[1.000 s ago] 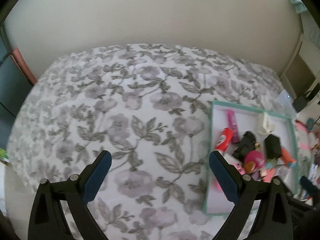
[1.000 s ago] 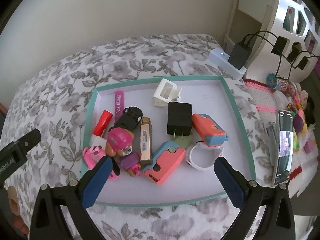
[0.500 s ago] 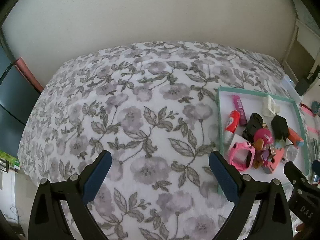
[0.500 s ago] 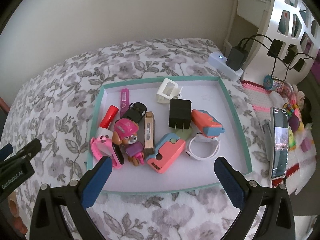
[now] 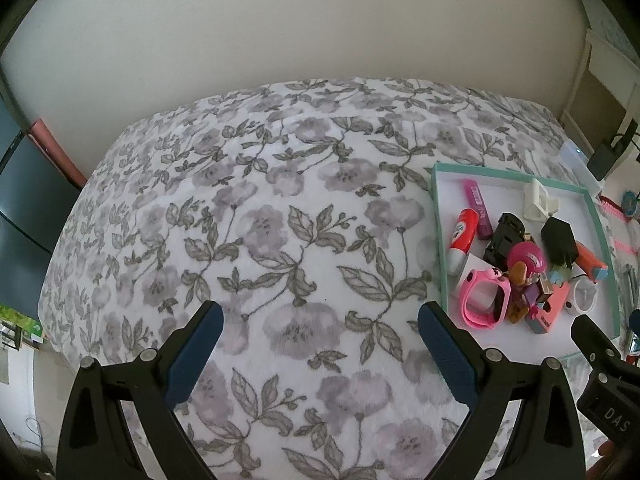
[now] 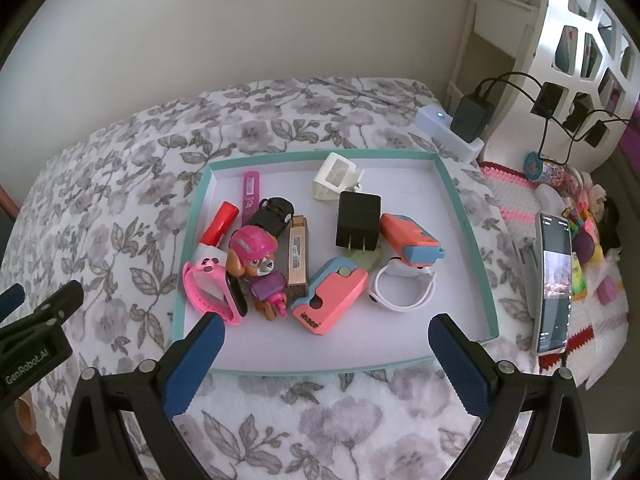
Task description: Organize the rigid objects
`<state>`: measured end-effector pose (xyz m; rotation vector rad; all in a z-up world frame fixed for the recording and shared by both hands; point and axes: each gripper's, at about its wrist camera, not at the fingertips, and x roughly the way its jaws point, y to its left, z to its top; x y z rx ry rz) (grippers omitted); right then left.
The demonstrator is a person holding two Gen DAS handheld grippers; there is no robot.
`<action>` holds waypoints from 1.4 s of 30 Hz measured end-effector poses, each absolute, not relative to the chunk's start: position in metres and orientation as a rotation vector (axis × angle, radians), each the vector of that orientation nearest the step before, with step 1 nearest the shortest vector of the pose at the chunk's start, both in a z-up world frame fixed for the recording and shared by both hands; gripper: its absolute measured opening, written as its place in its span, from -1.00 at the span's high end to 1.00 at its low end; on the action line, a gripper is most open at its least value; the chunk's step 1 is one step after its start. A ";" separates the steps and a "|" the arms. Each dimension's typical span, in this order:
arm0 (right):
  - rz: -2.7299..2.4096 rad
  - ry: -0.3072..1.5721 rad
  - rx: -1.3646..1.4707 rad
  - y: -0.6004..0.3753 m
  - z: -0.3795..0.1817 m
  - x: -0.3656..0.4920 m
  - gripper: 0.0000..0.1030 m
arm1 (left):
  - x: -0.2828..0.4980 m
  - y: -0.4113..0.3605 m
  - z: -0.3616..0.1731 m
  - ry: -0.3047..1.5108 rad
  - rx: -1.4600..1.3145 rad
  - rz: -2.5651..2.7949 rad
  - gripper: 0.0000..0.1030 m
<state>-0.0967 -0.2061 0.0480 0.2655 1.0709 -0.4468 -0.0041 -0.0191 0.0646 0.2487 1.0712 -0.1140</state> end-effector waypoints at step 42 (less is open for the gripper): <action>-0.448 1.096 0.255 -0.208 0.042 -0.093 -1.00 | -0.003 -0.018 0.065 1.069 0.243 -0.115 -0.90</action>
